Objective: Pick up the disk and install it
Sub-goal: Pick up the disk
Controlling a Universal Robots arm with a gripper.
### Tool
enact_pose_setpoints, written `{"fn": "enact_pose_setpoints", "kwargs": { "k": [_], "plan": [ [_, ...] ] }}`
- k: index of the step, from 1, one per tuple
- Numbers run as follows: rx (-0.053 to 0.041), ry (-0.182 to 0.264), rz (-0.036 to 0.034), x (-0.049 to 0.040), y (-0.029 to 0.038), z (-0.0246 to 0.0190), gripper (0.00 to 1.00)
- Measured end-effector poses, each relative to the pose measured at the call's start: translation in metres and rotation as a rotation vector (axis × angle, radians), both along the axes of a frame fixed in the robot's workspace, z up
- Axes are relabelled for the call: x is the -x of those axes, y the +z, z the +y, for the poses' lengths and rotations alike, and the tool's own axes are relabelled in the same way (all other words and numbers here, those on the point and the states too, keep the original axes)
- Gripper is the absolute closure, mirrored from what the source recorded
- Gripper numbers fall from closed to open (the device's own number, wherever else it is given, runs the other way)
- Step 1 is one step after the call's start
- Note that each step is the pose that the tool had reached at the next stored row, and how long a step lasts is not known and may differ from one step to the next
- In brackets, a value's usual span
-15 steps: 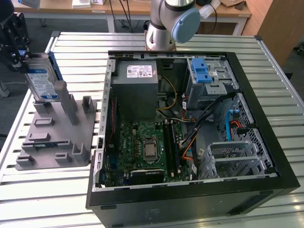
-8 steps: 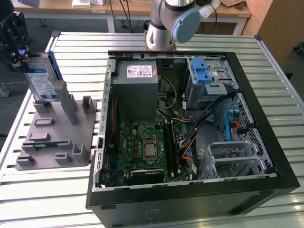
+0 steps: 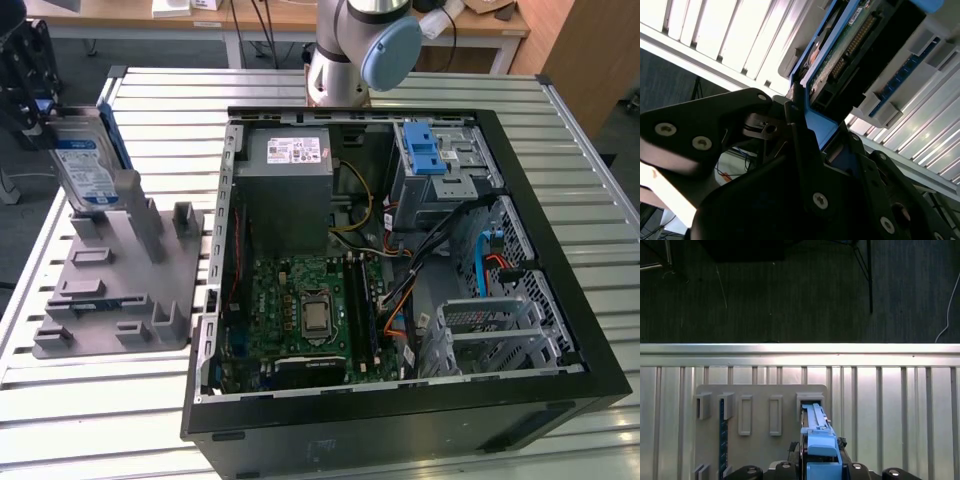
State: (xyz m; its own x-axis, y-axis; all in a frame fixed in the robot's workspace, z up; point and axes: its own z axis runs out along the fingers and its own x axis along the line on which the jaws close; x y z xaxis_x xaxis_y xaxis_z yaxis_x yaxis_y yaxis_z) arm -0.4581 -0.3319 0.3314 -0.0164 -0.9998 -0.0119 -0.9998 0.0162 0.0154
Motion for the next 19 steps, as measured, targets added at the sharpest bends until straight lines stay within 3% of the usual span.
{"fn": "enact_pose_setpoints", "kwargs": {
  "k": [19],
  "plan": [
    [-0.0001, 0.0, -0.0001, 0.0, 0.0088, 0.0, 0.64]
  ]
}}
